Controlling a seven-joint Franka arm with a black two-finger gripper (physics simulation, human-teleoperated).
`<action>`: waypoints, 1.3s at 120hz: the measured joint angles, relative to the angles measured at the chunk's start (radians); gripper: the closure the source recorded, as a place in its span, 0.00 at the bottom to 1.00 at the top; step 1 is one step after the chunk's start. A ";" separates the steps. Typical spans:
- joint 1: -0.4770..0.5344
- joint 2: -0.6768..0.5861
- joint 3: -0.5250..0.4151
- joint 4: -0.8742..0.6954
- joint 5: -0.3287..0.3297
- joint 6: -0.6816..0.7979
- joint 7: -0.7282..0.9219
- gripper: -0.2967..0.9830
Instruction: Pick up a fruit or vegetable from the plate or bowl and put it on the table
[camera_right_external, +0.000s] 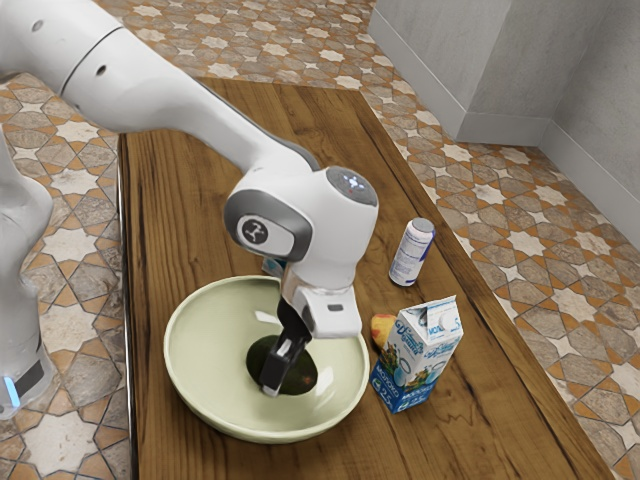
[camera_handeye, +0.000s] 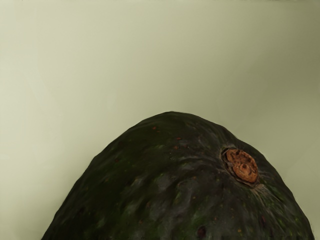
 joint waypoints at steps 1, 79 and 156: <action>0.000 0.000 0.000 0.000 0.000 0.001 0.000 0.36; -0.003 0.014 0.129 0.183 0.063 -0.069 0.021 0.59; 0.404 -0.041 0.426 0.403 0.130 -0.341 0.269 0.49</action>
